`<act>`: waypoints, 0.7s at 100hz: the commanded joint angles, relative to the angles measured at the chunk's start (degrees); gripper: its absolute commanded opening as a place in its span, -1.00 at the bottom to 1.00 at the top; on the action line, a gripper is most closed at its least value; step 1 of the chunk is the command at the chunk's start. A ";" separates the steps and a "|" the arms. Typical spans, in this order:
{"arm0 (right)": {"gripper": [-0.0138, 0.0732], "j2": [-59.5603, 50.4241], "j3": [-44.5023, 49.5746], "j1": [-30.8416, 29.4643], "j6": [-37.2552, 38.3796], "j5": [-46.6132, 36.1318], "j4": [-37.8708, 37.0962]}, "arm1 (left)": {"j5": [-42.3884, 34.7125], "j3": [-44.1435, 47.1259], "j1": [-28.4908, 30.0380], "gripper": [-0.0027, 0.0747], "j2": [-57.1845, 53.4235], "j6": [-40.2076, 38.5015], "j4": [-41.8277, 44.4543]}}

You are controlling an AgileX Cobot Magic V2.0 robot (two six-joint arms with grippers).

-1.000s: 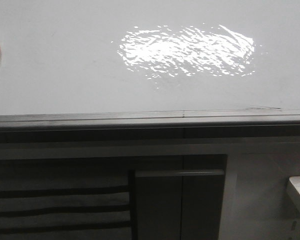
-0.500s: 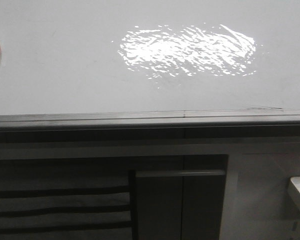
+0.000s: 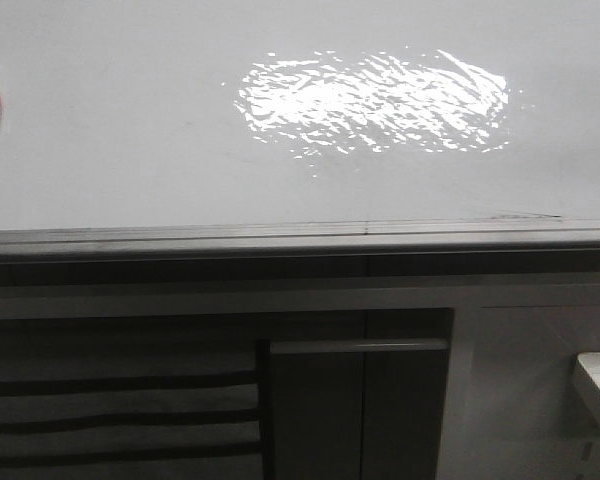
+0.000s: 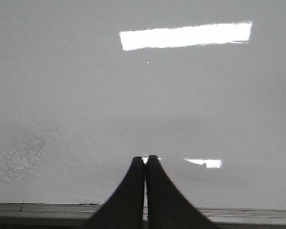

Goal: Write number 9 on whiteboard

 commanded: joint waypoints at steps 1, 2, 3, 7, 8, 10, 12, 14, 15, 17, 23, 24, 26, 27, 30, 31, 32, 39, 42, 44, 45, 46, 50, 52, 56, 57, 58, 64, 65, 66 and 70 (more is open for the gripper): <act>-0.85 3.09 -3.16 -0.14 -0.54 -2.83 -1.15 | -2.63 -2.73 0.07 -0.98 3.23 -0.20 -0.06; -0.85 3.37 -3.16 -0.14 -0.54 -2.99 -1.15 | -2.62 -2.73 0.07 -0.98 3.34 -0.20 -0.06; -0.85 3.48 -3.16 -0.14 -0.54 -3.24 -1.15 | -2.62 -2.73 0.07 -0.98 3.54 -0.20 -0.06; -0.85 3.92 -3.16 -0.14 -0.54 -3.42 -1.15 | -2.50 -2.62 0.07 -0.98 3.89 -0.20 -0.06; -0.85 3.95 -3.16 -0.14 -0.54 -3.42 -1.15 | -2.50 -2.62 0.07 -0.98 4.01 -0.20 -0.06; -0.85 4.16 -3.16 -0.14 -0.54 -3.42 -1.15 | -2.40 -2.62 0.07 -0.98 4.16 -0.20 -0.06; -0.85 4.17 -3.16 -0.14 -0.54 -3.42 -1.15 | -2.40 -2.62 0.07 -0.98 4.29 -0.20 -0.06; -0.85 4.27 -3.16 -0.14 -0.54 -3.42 -1.15 | -2.40 -2.62 0.07 -0.98 4.29 -0.20 -0.06; -0.85 4.27 -3.16 -0.14 -0.54 -3.55 -1.15 | -2.40 -2.62 0.07 -0.98 4.29 -0.20 -0.06; -0.85 4.27 -3.16 -0.14 -0.54 -3.55 -1.15 | -2.40 -2.62 0.07 -0.98 4.29 -0.20 -0.06; -0.85 4.40 -3.16 -0.14 -0.54 -3.55 -1.15 | -2.40 -2.62 0.07 -0.98 4.29 -0.20 -0.06; -0.85 4.40 -3.16 -0.14 -0.54 -3.55 -1.15 | -2.40 -2.62 0.07 -0.98 4.29 -0.20 -0.06; -0.85 4.40 -3.16 -0.14 -0.54 -3.55 -1.15 | -2.40 -2.62 0.07 -0.98 4.29 -0.20 -0.06; -0.85 4.40 -3.16 -0.14 -0.54 -3.55 -1.15 | -2.40 -2.62 0.07 -0.98 4.29 -0.20 -0.06; -0.85 4.42 -3.16 -0.14 -0.54 -3.55 -1.15 | -2.40 -2.62 0.07 -0.98 4.29 -0.20 -0.06; -0.85 4.42 -3.16 -0.14 -0.54 -3.55 -1.15 | -2.40 -2.62 0.07 -0.98 4.29 -0.20 -0.06; -0.85 4.42 -3.16 -0.14 -0.54 -3.55 -1.15 | -2.40 -2.62 0.07 -0.98 4.29 -0.20 -0.06; -0.85 4.42 -3.16 -0.14 -0.54 -3.55 -1.15 | -2.40 -2.62 0.07 -0.98 4.29 -0.20 -0.06; -0.85 4.42 -3.16 -0.14 -0.54 -3.55 -1.15 | -2.40 -2.62 0.07 -0.98 4.29 -0.20 -0.06; -0.85 4.42 -3.16 -0.14 -0.54 -3.44 -1.15 | -2.40 -2.62 0.07 -0.98 4.29 -0.20 -0.06; -0.85 4.42 -3.16 -0.14 -0.54 -3.44 -1.15 | -2.40 -2.62 0.07 -0.98 4.29 -0.20 -0.06; -0.85 4.42 -3.16 -0.14 -0.54 -3.44 -1.15 | -2.40 -2.62 0.07 -0.98 4.29 -0.20 -0.06; -0.85 4.42 -3.16 -0.14 -0.54 -3.44 -1.15 | -2.40 -2.62 0.07 -0.98 4.29 -0.20 -0.06; -0.85 4.42 -3.16 -0.14 -0.54 -3.44 -1.15 | -2.40 -2.62 0.07 -0.98 4.29 -0.20 -0.06; -0.85 4.42 -3.16 -0.14 -0.54 -3.44 -1.15 | -2.53 -2.62 0.07 -0.98 4.29 -0.20 -0.06; -0.85 4.42 -3.16 -0.14 -0.54 -3.44 -1.15 | -2.63 -2.62 0.07 -0.98 4.29 -0.20 -0.06; -0.85 4.52 -3.16 -0.14 -0.54 -3.44 -1.15 | -2.61 -2.62 0.07 -0.98 4.29 -0.20 -0.06; -0.85 4.52 -3.16 -0.14 -0.54 -3.44 -1.15 | -2.61 -2.62 0.07 -0.98 4.29 -0.20 -0.06; -0.85 4.52 -3.16 -0.14 -0.54 -3.44 -1.15 | -2.61 -2.62 0.07 -0.98 4.29 -0.20 -0.06; -0.85 4.52 -3.16 -0.14 -0.54 -3.44 -1.15 | -2.61 -2.62 0.07 -0.98 4.29 -0.20 0.05; -0.81 4.52 -3.16 -0.14 -0.54 -3.37 -1.15 | -2.61 -2.62 0.07 -0.98 4.29 -0.32 0.28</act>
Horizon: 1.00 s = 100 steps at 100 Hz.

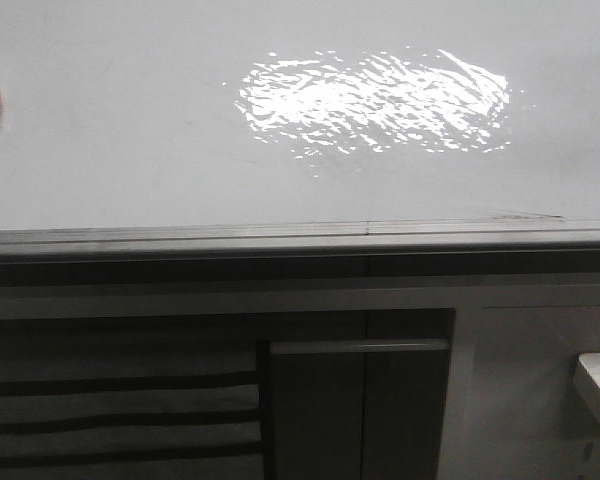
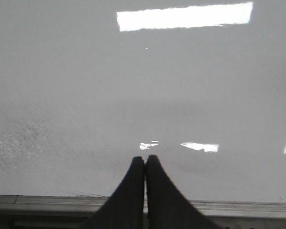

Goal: Write number 9 on whiteboard

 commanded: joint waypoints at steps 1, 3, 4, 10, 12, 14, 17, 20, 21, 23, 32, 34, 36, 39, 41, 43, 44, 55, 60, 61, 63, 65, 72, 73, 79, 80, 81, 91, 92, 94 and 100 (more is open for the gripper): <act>-0.79 0.85 -1.97 -0.14 -0.54 -3.86 -0.89 | -4.04 -2.08 0.07 -0.97 0.96 -0.32 0.17; -0.74 0.85 -1.97 -0.14 -0.54 -3.63 -0.89 | -4.04 -2.08 0.07 -0.95 0.96 -0.72 0.17; -0.72 0.85 -1.97 -0.14 -0.54 -3.54 -0.89 | -4.04 -2.08 0.07 -0.92 0.96 -0.73 0.17; -0.45 0.85 -1.97 -0.14 -0.54 -3.42 -1.73 | -4.19 -2.08 0.07 -0.71 1.08 -1.71 0.44; -0.34 0.85 -1.97 -0.14 -0.54 -3.42 -1.98 | -4.19 -2.08 0.07 -0.60 1.08 -2.00 0.44; -0.21 0.85 -1.97 -0.14 -0.54 -3.42 -2.32 | -4.19 -2.08 0.07 -0.48 1.08 -2.01 0.77; -0.04 0.85 -1.97 -0.14 -0.54 -3.42 -2.83 | -4.19 -2.08 0.07 -0.29 1.08 -2.01 1.74; 0.13 0.85 -1.97 -0.14 -0.54 -3.42 -2.97 | -4.19 -2.08 0.07 -0.06 1.08 -2.01 2.50; 0.21 0.85 -1.97 -0.14 -0.54 -3.42 -2.97 | -4.19 -2.08 0.07 -0.01 1.08 -2.01 2.81; 0.31 0.85 -1.97 -0.14 -0.54 -3.42 -2.97 | -4.19 -2.08 0.07 0.12 1.08 -2.01 2.94; 0.56 0.85 -1.97 -0.14 -0.54 -3.33 -2.97 | -4.19 -2.08 0.07 0.46 1.08 -2.01 3.03; 0.58 0.85 -1.97 -0.14 -0.54 -3.46 -2.97 | -4.19 -2.08 0.07 0.48 1.08 -2.01 3.03; 0.60 0.85 -1.97 -0.14 -0.54 -3.46 -2.97 | -4.19 -2.08 0.07 0.48 1.08 -2.01 3.03; 0.59 0.85 -1.97 -0.14 -0.54 -3.46 -2.97 | -4.19 -2.08 0.07 0.48 1.08 -2.01 3.03; 0.59 0.85 -1.97 -0.14 -0.54 -3.46 -2.97 | -4.19 -2.08 0.07 0.48 1.08 -2.01 3.03; 0.59 0.85 -1.97 -0.14 -0.54 -3.46 -2.97 | -4.19 -2.08 0.07 0.48 1.08 -2.01 3.03; 0.59 0.85 -1.97 -0.14 -0.54 -3.46 -2.97 | -4.19 -2.08 0.07 0.48 1.08 -2.01 3.03; 0.59 0.85 -1.97 -0.14 -0.54 -3.46 -2.97 | -4.19 -2.08 0.07 0.48 1.08 -2.01 3.03; 0.59 0.85 -1.97 -0.14 -0.54 -3.46 -2.97 | -4.19 -2.08 0.07 0.48 1.08 -2.01 3.03; 0.59 0.85 -1.97 -0.14 -0.54 -3.46 -2.97 | -4.19 -2.08 0.07 0.48 1.08 -2.01 3.03; 0.59 0.85 -1.97 -0.14 -0.54 -3.46 -2.97 | -4.19 -2.08 0.07 0.48 1.08 -2.01 3.03; 0.59 0.85 -1.97 -0.14 -0.54 -3.46 -2.97 | -4.19 -2.08 0.07 0.48 1.08 -2.01 2.93; 0.59 0.85 -1.97 -0.14 -0.54 -3.54 -2.97 | -4.38 -2.08 0.07 0.48 1.08 -2.01 0.77; 0.59 0.85 -1.97 -0.14 -0.54 -3.54 -2.97 | -4.38 -2.08 0.07 0.48 1.08 -2.01 0.77; 0.59 0.85 -1.97 -0.14 -0.54 -3.54 -2.97 | -4.26 -2.08 0.07 0.48 1.32 -2.01 -1.64; 0.59 0.85 -1.97 -0.14 -0.54 -3.54 -2.97 | -4.26 -2.08 0.07 0.48 1.32 -1.65 -1.79; 0.59 0.85 -1.97 -0.14 -0.54 -3.54 -2.86 | -4.26 -2.08 0.07 0.48 1.48 -1.49 -1.92; 0.59 0.85 -1.97 -0.14 -0.54 -3.57 -2.45 | -3.54 -2.08 0.07 0.48 3.77 1.52 -2.64; 0.59 0.85 -1.97 -0.14 -0.54 -3.69 -2.45 | -3.39 -2.08 0.07 0.48 4.28 2.07 -2.64; 0.59 0.85 -1.97 -0.14 -0.54 -3.69 -2.45 | -3.02 -2.08 0.07 0.48 4.78 2.64 -2.77; 0.59 0.85 -1.97 -0.14 -0.54 -3.69 -2.35 | -2.60 -2.08 0.07 0.48 7.63 4.78 -3.08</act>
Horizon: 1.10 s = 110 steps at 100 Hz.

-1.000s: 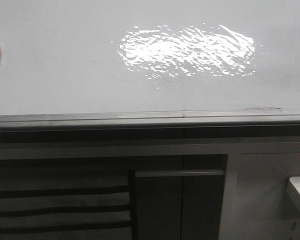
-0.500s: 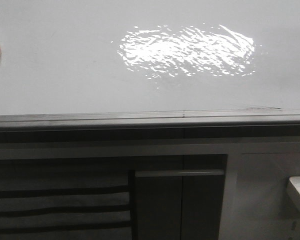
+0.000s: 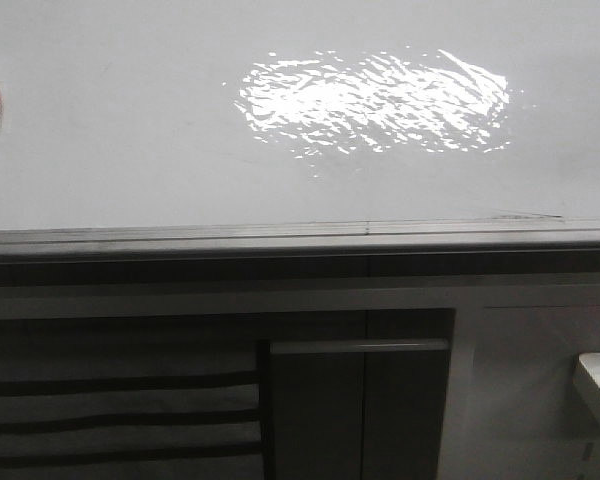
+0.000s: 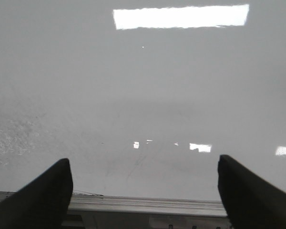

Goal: Write number 9 on whiteboard

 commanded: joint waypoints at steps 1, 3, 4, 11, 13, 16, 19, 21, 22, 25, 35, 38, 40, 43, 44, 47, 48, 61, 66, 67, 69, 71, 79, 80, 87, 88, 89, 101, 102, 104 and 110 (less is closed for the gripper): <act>0.59 0.85 -1.97 -0.14 -0.44 -4.14 -0.41 | -3.13 -2.08 0.07 0.48 4.25 2.81 -1.36; 0.59 0.85 -1.97 -0.14 -0.44 -4.14 -0.41 | -3.13 -2.08 0.07 0.48 5.36 3.45 -2.11; 0.59 0.85 -1.97 -0.14 -0.44 -4.14 -0.27 | -3.13 -2.08 0.07 0.48 6.12 4.01 -2.40; 0.59 0.85 -1.97 -0.14 -0.44 -4.14 0.13 | -3.85 -2.08 0.07 0.48 10.16 8.03 -6.36; 0.59 0.85 -1.97 -0.14 -0.44 -4.14 0.29 | -4.28 -2.08 0.07 0.48 10.98 9.39 -7.30; 0.59 0.85 -1.97 -0.14 -0.44 -4.14 0.56 | -4.97 -2.08 0.07 0.48 13.11 10.93 -9.70; 0.59 0.85 -1.97 -0.14 -0.44 -4.14 0.72 | -5.84 -2.08 0.07 0.48 14.82 12.23 -11.64; 0.59 0.85 -1.97 -0.14 -0.44 -4.14 0.72 | -6.60 -2.08 0.07 0.48 16.10 12.89 -12.51; 0.59 0.85 -1.97 -0.14 -0.44 -4.14 0.72 | -7.10 -2.08 0.07 0.48 16.53 13.03 -12.51; 0.59 0.85 -1.97 -0.14 -0.44 -4.14 0.72 | -8.27 -2.08 0.07 0.48 18.73 13.29 -13.04; 0.59 0.85 -1.97 -0.14 -0.44 -4.14 0.72 | -12.56 -2.08 0.07 0.48 24.70 13.29 -13.04; 0.59 0.85 -1.97 -0.14 -0.44 -4.14 0.72 | -13.62 -2.08 0.07 0.48 26.23 13.29 -13.66; 0.59 0.85 -1.97 -0.14 -0.44 -4.14 0.72 | -14.29 -2.08 0.07 0.48 27.28 13.29 -14.39; 0.59 0.85 -1.97 -0.14 -0.44 -4.14 0.72 | -15.62 -2.08 -0.10 0.48 28.74 13.29 -15.56; 0.59 0.85 -1.97 -0.14 -0.44 -4.14 0.72 | -15.92 -2.08 -0.24 0.48 29.49 13.39 -15.70; 0.59 0.85 -1.97 -0.14 -0.44 -4.14 0.72 | -17.25 -2.08 -0.81 0.48 30.88 13.68 -16.08; 0.59 0.85 -1.97 -0.14 -0.44 -4.14 0.72 | -17.98 -2.08 -1.13 0.48 31.23 13.69 -16.08; 0.59 0.85 -1.97 -0.14 -0.44 -4.14 0.72 | -24.96 -2.08 -4.82 0.36 37.02 14.05 -15.75; 0.59 0.85 -1.97 -0.14 -0.44 -4.14 0.72 | -27.76 -2.08 -6.09 0.30 38.88 14.05 -15.59; 0.59 0.85 -1.97 -0.14 -0.44 -4.14 0.72 | -28.63 -2.08 -6.44 0.29 39.40 14.05 -15.59; 0.59 0.85 -1.97 -0.14 -0.44 -4.14 0.72 | -30.07 -2.08 -6.94 0.27 39.92 14.05 -15.59; 0.59 0.85 -1.97 -0.14 -0.44 -4.14 0.72 | -31.06 -2.08 -7.26 0.24 40.69 14.05 -15.56; 0.59 0.85 -1.97 -0.14 -0.44 -4.14 0.72 | -35.20 -2.08 -8.45 0.15 43.79 14.05 -15.03; 0.59 0.85 -1.97 -0.14 -0.44 -4.14 0.72 | -35.50 -2.08 -8.46 0.14 44.03 14.05 -14.92; 0.59 0.85 -1.97 -0.14 -0.44 -4.14 0.72 | -38.25 -2.08 -8.56 0.06 46.44 14.05 -14.79; 0.59 0.85 -1.97 -0.14 -0.44 -4.14 0.72 | -38.83 -2.08 -8.56 0.05 46.89 14.05 -14.79; 0.59 0.85 -1.97 -0.14 -0.44 -4.14 0.72 | -38.83 -2.08 -8.56 0.04 47.10 14.05 -14.79; 0.59 0.85 -1.97 -0.14 -0.44 -4.14 0.72 | -40.83 -2.08 -8.56 -0.09 49.58 14.05 -14.79; 0.59 0.85 -1.97 -0.14 -0.44 -4.14 0.72 | -40.83 -2.08 -8.56 -0.10 49.82 14.05 -14.79; 0.59 0.85 -1.97 -0.14 -0.44 -4.14 0.72 | -40.83 -2.08 -8.56 -0.13 49.95 14.05 -14.79; 0.59 0.85 -1.97 -0.14 -0.44 -4.14 0.72 | -40.83 -2.08 -8.56 -0.23 50.62 14.05 -14.70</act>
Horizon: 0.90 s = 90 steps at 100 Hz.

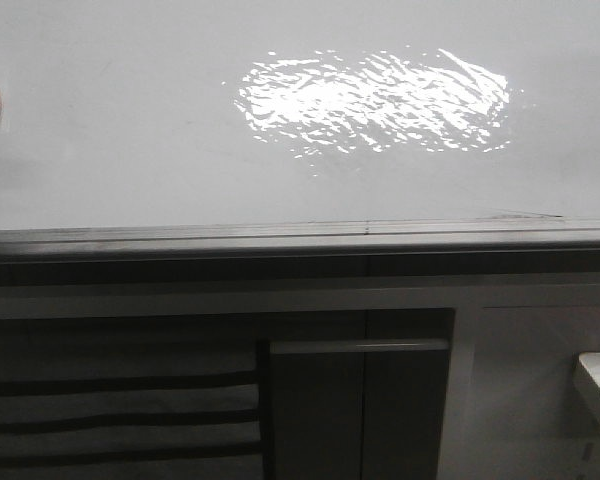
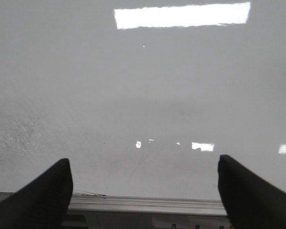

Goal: Write number 9 on whiteboard

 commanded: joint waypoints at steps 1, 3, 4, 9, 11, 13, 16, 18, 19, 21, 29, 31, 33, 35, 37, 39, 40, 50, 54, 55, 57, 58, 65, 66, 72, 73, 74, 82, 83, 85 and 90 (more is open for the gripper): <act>0.59 0.85 -1.97 -0.14 -0.44 -4.14 -0.06 | -4.74 -1.72 -0.46 -0.25 -0.12 0.07 0.06; 0.59 0.85 -1.97 -0.14 -0.44 -4.14 -0.06 | -4.74 -1.72 -0.46 -0.29 0.00 0.07 0.06; 0.59 0.85 -1.97 -0.14 -0.44 -4.14 -0.06 | -4.74 -1.72 -0.46 -0.31 0.11 0.07 0.06; 0.59 0.85 -1.97 -0.14 -0.44 -4.14 -0.06 | -4.74 -1.72 -0.46 -0.40 0.12 0.07 0.06; 0.59 0.85 -1.97 -0.14 -0.44 -4.14 -0.06 | -4.74 -1.72 -0.46 -0.43 0.12 0.07 0.06; 0.59 0.85 -1.97 -0.14 -0.44 -4.14 -0.06 | -4.74 -1.72 -0.46 -0.46 0.12 0.07 0.06; 0.59 0.85 -1.97 -0.14 -0.44 -4.14 -0.06 | -4.88 -1.72 -0.46 -0.50 0.12 0.07 0.06; 0.59 0.85 -1.97 -0.14 -0.44 -4.14 -0.06 | -4.88 -1.72 -0.46 -0.53 0.12 0.07 0.06; 0.59 0.85 -1.97 -0.14 -0.44 -4.14 -0.06 | -4.88 -1.72 -0.46 -0.54 0.12 0.07 0.06; 0.59 0.85 -1.97 -0.14 -0.44 -4.14 -0.06 | -4.88 -1.72 -0.46 -0.57 0.12 0.07 0.06; 0.59 0.85 -1.97 -0.14 -0.44 -4.14 -0.06 | -4.88 -1.72 -0.46 -0.66 0.02 0.07 0.06; 0.59 0.85 -1.97 -0.14 -0.44 -4.14 -0.06 | -4.88 -1.72 -0.46 -0.68 0.01 0.07 0.06; 0.59 0.85 -1.97 -0.14 -0.44 -4.14 -0.06 | -4.77 -1.72 -0.46 -0.70 -0.10 0.07 0.06; 0.59 0.85 -1.97 -0.14 -0.44 -4.17 -0.06 | -4.67 -1.72 -0.46 -0.72 -0.21 0.07 0.06; 0.59 0.85 -1.97 -0.14 -0.44 -4.28 -0.06 | -4.67 -1.72 -0.46 -0.73 -0.21 0.07 0.06; 0.59 0.85 -2.09 -0.14 -0.44 -4.28 -0.06 | -4.50 -1.72 -0.46 -0.75 -0.48 0.07 0.06; 0.59 0.85 -2.07 -0.14 -0.44 -4.28 -0.06 | -4.40 -1.72 -0.46 -0.76 -0.51 0.07 0.06; 0.59 1.68 -3.80 -0.14 -0.44 -1.40 0.00 | 0.42 -2.76 -0.46 -0.83 -1.90 0.07 3.15; 0.59 2.45 -5.15 -0.14 -0.44 0.52 0.08 | 2.83 -3.85 -0.46 -0.86 -2.58 0.07 4.71; 0.59 2.59 -5.41 -0.14 -0.44 1.30 0.08 | 3.85 -3.85 -0.46 -0.86 -2.69 0.07 4.71; 0.59 3.11 -6.18 -0.14 -0.44 2.48 0.25 | 5.50 -4.44 -0.46 -0.88 -3.05 0.07 5.20; 0.59 3.29 -6.71 -0.14 -0.44 2.86 0.41 | 6.02 -4.88 -0.46 -0.89 -3.27 0.07 5.51; 0.58 5.21 -9.59 -0.01 -0.55 6.94 0.95 | 12.91 -7.57 -0.46 -0.93 -4.44 0.07 7.08; 0.58 5.64 -9.89 -0.01 -0.65 7.82 1.14 | 14.41 -8.20 -0.46 -0.93 -4.57 0.07 7.23; 0.57 7.67 -12.68 0.58 -2.46 11.35 3.09 | 20.60 -10.97 -0.46 -0.96 -5.50 0.48 7.77; 0.56 8.49 -13.29 0.85 -3.46 12.24 3.82 | 22.24 -11.34 -0.46 -0.97 -5.52 0.65 7.77; 0.56 8.49 -13.29 0.98 -4.01 12.66 4.22 | 23.05 -12.07 -0.46 -0.97 -5.78 1.24 7.86; 0.49 12.27 -17.07 2.55 -11.87 17.81 9.98 | 32.01 -16.52 -1.04 -0.97 -6.30 6.30 7.74; 0.48 12.61 -17.39 2.90 -12.66 18.85 10.58 | 33.62 -16.52 -1.33 -0.97 -6.39 7.29 7.74; 0.46 13.72 -18.38 3.39 -14.95 20.41 12.31 | 36.11 -17.66 -1.58 -0.97 -6.39 8.34 7.63; 0.41 16.45 -20.71 4.57 -19.68 24.09 15.98 | 41.88 -20.25 -2.87 -0.97 -6.39 12.86 7.00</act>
